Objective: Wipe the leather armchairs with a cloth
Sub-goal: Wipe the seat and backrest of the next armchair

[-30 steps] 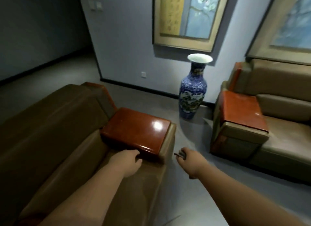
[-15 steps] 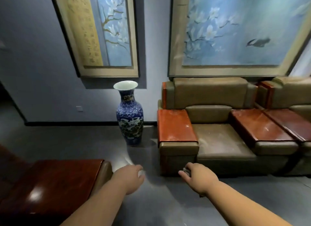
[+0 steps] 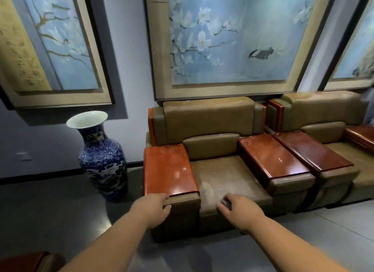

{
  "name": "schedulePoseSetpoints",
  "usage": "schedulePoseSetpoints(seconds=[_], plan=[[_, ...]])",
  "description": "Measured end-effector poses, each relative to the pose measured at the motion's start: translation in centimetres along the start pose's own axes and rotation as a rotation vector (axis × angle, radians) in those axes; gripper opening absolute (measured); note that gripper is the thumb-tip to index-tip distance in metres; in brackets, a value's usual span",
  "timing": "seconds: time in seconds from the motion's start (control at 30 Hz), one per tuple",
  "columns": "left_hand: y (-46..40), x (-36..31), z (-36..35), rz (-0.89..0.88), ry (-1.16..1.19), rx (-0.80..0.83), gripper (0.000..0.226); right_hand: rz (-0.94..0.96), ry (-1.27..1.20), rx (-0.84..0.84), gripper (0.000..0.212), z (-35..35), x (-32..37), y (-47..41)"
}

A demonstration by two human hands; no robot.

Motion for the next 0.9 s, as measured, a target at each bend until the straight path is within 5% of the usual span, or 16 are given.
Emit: schedulePoseSetpoints(seconds=[0.27,0.53,0.9], plan=[[-20.9,-3.9,1.0,-0.023,0.019,-0.037,0.053,-0.118,0.0,0.054,0.044,1.0,-6.4,-17.3],[-35.8,-8.8,-2.2,-0.112,-0.056,0.105,0.049,-0.191,0.002,0.105,0.048,0.2,-12.0,-30.7],[-43.7,-8.6,-17.3,0.03,-0.037,0.298,0.055,-0.141,0.089,0.375,0.058,-14.5,-20.0,-42.5]])
Point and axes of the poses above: each hand's wrist, its own y-axis away from the middle knuckle, its own z-axis out of the back of the hand, x = y × z, the point moved 9 cm from there along -y, towards the middle knuckle, and after that the axes turned 13 degrees about -x, right-handed, at the moved point
